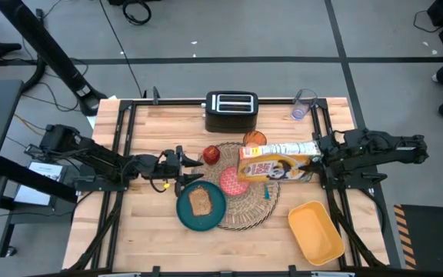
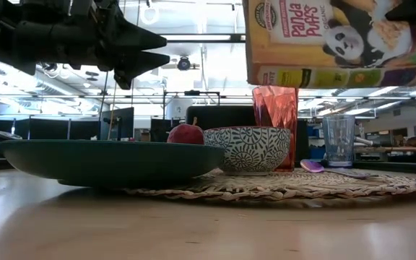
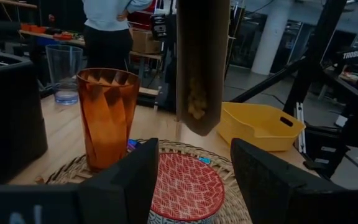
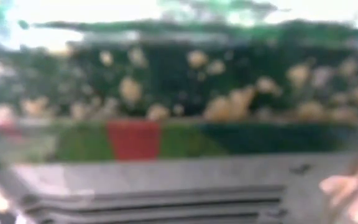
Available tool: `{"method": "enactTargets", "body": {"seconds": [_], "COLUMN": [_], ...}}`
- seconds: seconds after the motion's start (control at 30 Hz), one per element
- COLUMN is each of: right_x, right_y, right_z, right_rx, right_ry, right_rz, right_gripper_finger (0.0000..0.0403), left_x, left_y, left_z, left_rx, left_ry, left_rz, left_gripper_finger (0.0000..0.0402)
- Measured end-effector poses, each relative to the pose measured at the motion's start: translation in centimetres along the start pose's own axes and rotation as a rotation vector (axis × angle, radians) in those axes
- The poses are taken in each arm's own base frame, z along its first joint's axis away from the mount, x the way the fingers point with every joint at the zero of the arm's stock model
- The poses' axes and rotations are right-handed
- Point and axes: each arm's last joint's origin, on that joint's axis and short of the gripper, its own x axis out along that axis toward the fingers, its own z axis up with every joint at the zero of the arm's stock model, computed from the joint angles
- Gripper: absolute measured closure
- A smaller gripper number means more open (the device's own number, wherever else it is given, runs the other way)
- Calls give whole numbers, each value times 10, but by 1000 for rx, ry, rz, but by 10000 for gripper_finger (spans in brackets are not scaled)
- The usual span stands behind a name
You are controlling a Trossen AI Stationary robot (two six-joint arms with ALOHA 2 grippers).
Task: Arrange a breakfast setting
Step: Pour the cereal from the yellow cereal box into the red bowl
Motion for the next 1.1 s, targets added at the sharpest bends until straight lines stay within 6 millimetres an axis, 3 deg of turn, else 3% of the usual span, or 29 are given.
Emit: {"method": "enactTargets", "body": {"seconds": [0.47,0.73,1.1], "right_x": [32,30,28], "right_y": [-1,3,3], "right_z": [-1,14,14], "right_rx": [-6,-47,-50], "right_ry": [201,188,202], "right_rz": [-40,-30,-33], "right_gripper_finger": [172,172,172], "left_x": [0,0,0], "left_y": [0,0,0], "left_z": [-1,-1,0], "left_rx": [-1,0,-3], "left_ry": [6,8,6], "left_rz": [2,2,2], "left_gripper_finger": [191,191,191]}}
